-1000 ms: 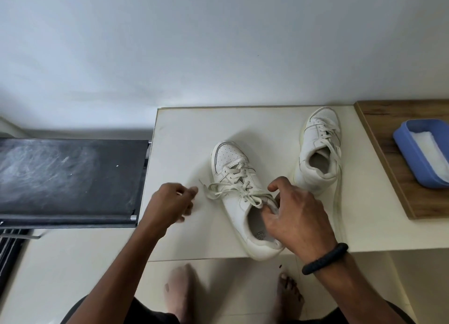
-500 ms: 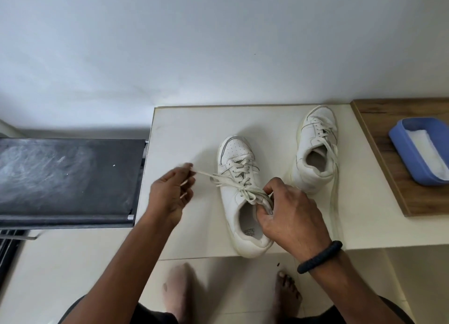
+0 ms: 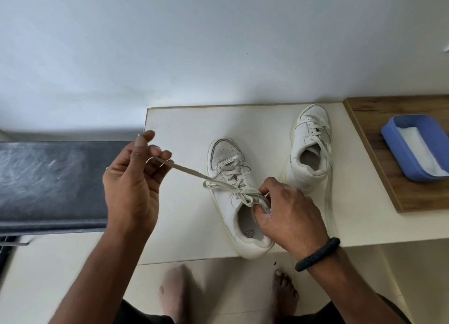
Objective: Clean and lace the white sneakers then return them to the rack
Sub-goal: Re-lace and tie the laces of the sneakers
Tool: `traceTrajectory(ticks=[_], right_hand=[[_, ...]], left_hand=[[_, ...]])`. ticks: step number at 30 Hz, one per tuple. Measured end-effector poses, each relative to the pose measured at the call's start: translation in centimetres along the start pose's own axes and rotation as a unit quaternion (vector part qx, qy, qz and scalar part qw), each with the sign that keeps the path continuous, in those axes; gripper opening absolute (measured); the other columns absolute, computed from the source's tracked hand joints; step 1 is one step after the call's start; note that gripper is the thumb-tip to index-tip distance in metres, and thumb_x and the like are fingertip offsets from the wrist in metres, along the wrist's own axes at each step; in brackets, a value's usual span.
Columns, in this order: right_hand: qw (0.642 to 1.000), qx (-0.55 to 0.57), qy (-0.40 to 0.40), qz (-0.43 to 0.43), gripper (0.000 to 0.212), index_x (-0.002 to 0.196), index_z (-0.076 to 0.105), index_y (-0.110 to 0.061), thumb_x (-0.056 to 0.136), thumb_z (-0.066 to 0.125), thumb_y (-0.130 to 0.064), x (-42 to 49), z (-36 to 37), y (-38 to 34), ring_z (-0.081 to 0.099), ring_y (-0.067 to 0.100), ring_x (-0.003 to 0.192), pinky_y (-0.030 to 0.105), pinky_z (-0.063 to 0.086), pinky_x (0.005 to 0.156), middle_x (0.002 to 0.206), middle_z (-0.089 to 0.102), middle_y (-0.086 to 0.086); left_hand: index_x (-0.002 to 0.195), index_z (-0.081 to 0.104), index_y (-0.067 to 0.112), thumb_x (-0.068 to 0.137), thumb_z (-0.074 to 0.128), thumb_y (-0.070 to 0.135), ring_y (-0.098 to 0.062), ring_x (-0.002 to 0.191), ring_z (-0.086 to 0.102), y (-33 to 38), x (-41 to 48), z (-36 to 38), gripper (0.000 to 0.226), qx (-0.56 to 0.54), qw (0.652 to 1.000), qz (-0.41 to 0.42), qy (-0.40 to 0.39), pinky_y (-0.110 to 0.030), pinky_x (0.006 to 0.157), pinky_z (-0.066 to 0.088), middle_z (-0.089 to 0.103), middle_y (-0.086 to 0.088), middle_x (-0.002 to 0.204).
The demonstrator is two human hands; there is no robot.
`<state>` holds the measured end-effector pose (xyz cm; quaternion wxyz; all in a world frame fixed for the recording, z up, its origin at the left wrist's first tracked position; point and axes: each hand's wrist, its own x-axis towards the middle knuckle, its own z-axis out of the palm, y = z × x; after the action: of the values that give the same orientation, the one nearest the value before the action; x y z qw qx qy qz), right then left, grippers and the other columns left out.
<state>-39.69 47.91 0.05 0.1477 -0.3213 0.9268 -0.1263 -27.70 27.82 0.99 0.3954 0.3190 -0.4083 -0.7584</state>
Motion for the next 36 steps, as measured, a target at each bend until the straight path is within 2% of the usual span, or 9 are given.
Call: traceTrajectory(ticks=[2,4,8,10,14,20,24,28,36], right_hand=[[1.000,-0.006,-0.004,-0.001,0.020,0.104,0.050,-0.031,0.089,0.057,-0.042,0.0,0.0,0.0,0.060,0.015,0.080,0.026,0.043,0.063,0.098,0.065,-0.011],[1.000,-0.011,-0.010,-0.001,0.020,0.103,0.049,-0.031,0.089,0.056,-0.042,0.1,-0.2,0.0,0.061,0.015,0.081,0.027,0.044,0.063,0.098,0.065,-0.010],[0.999,-0.021,-0.024,-0.003,0.020,0.105,0.051,-0.031,0.090,0.056,-0.044,-0.1,-0.7,0.1,0.065,0.017,0.084,0.030,0.052,0.066,0.098,0.067,-0.010],[0.999,-0.022,-0.030,-0.006,0.022,0.109,0.052,-0.033,0.091,0.057,-0.045,-0.2,-0.9,0.2,0.065,0.016,0.086,0.032,0.055,0.069,0.101,0.067,-0.011],[0.999,0.001,-0.044,-0.017,0.035,0.123,0.054,-0.038,0.090,0.060,-0.049,-0.6,-1.4,0.6,0.063,0.012,0.099,0.034,0.056,0.080,0.115,0.061,-0.014],[0.972,0.138,0.141,-0.130,0.016,0.104,0.073,-0.024,0.089,0.069,-0.018,0.3,-0.8,0.0,0.068,0.012,0.088,0.037,0.057,0.078,0.101,0.070,-0.009],[0.973,0.124,0.122,-0.150,0.011,0.095,0.074,-0.024,0.087,0.066,-0.023,1.1,0.8,-0.8,0.067,0.018,0.085,0.043,0.055,0.077,0.095,0.068,-0.008],[0.981,0.080,0.108,-0.136,0.011,0.094,0.073,-0.027,0.083,0.076,-0.025,1.2,1.0,-0.9,0.063,0.017,0.087,0.042,0.053,0.081,0.094,0.064,-0.009],[0.978,0.135,0.105,-0.116,0.012,0.088,0.073,-0.025,0.080,0.081,-0.020,1.4,1.5,-0.6,0.063,0.013,0.085,0.036,0.057,0.073,0.093,0.063,-0.011]], left_hand=[[0.103,0.071,0.011,0.101,0.056,0.017,-0.016,0.067,0.061,-0.5,-0.1,-0.1,0.017,0.053,0.998,0.024,-0.028,-0.029,0.072,0.055,0.062,-0.002,0.073],[0.097,0.074,0.010,0.099,0.057,0.004,-0.014,0.061,0.059,-1.8,-0.8,0.1,0.018,0.207,0.971,0.065,-0.099,-0.024,0.062,0.052,0.068,0.001,0.076],[0.101,0.079,0.018,0.094,0.068,0.008,-0.006,0.073,0.065,-5.3,-1.9,0.6,0.017,0.457,0.816,0.200,-0.292,-0.024,0.064,0.052,0.070,0.006,0.091],[0.105,0.079,0.021,0.093,0.066,0.013,-0.007,0.079,0.066,-6.5,-2.2,0.7,0.019,0.495,0.777,0.241,-0.304,-0.029,0.068,0.054,0.068,0.006,0.092],[0.103,0.080,0.020,0.090,0.060,0.014,-0.009,0.080,0.067,-6.8,-2.1,0.8,0.025,0.508,0.777,0.254,-0.272,-0.034,0.067,0.056,0.070,0.007,0.093],[0.099,0.081,0.019,0.089,0.068,0.009,-0.006,0.078,0.068,-6.3,-2.0,0.7,0.019,0.505,0.784,0.249,-0.262,-0.032,0.068,0.056,0.073,0.009,0.090],[0.093,0.078,0.020,0.086,0.072,0.018,-0.011,0.075,0.070,-5.7,-2.2,0.9,0.009,0.520,0.778,0.258,-0.240,-0.032,0.066,0.056,0.076,0.010,0.086],[0.089,0.077,0.019,0.084,0.075,0.010,-0.014,0.073,0.067,-5.9,-2.2,1.1,0.010,0.533,0.759,0.279,-0.250,-0.033,0.063,0.055,0.074,0.008,0.082],[0.096,0.076,0.015,0.091,0.065,0.006,-0.023,0.078,0.062,-6.5,-1.7,0.9,0.014,0.552,0.716,0.327,-0.276,-0.039,0.063,0.053,0.071,0.003,0.089]])
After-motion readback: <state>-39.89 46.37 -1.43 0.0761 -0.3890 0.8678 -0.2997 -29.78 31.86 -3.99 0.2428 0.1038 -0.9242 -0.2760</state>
